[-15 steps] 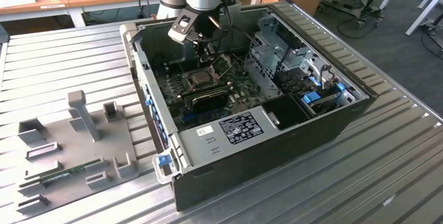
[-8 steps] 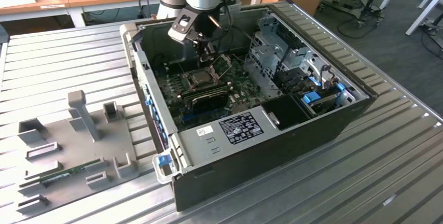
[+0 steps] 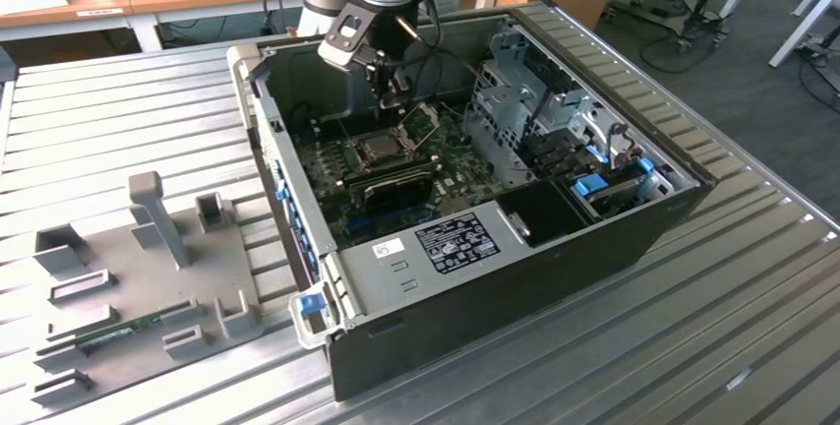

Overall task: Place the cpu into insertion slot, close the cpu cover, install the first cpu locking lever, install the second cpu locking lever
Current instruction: 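Close the cpu cover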

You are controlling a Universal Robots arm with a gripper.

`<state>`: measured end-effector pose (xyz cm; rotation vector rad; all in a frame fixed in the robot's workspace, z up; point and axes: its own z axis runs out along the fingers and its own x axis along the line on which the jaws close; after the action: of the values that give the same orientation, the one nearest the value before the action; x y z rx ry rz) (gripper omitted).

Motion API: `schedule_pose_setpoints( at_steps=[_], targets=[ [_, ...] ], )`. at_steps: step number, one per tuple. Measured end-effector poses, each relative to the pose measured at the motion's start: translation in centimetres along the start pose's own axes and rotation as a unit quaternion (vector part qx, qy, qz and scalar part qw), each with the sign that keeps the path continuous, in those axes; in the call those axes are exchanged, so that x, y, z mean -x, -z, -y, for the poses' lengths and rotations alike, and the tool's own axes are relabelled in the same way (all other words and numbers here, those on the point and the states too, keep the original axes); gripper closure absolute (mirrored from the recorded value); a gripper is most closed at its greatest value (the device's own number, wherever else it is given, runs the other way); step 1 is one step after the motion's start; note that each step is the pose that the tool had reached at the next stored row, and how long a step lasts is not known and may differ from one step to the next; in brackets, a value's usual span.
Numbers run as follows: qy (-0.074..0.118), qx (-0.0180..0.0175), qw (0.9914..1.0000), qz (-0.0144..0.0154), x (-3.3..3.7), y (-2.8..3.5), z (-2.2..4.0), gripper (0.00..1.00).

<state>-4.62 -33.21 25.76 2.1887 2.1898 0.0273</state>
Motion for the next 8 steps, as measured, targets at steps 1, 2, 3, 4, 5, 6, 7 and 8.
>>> schedule_pose_setpoints(
  at_steps=[1, 2, 3, 4, 5, 6, 7, 8],
  targets=[
    [0.0, 0.0, 1.0, 0.0, 0.0, 0.0, 0.0, 0.9],
    [0.0, 0.0, 1.0, 0.0, 0.0, 0.01, 0.0, 0.9],
    [0.0, -0.0001, 1.0, 0.0001, 0.0, 0.03, 0.0, 0.9],
    [0.0, -0.0002, 1.0, 0.0003, 0.01, 0.09, 0.0, 0.9],
    [0.0, -0.0001, 1.0, 0.0002, 0.01, 0.15, 0.0, 0.9],
    [0.0, 0.0, 1.0, 0.0, 0.0, 0.21, -0.01, 0.9],
    [0.0, 0.0, 1.0, 0.0, 0.01, 0.25, -0.01, 0.9],
    [0.0, 0.0001, 1.0, 0.0, 0.0, 0.24, -0.01, 0.9]
  ],
)
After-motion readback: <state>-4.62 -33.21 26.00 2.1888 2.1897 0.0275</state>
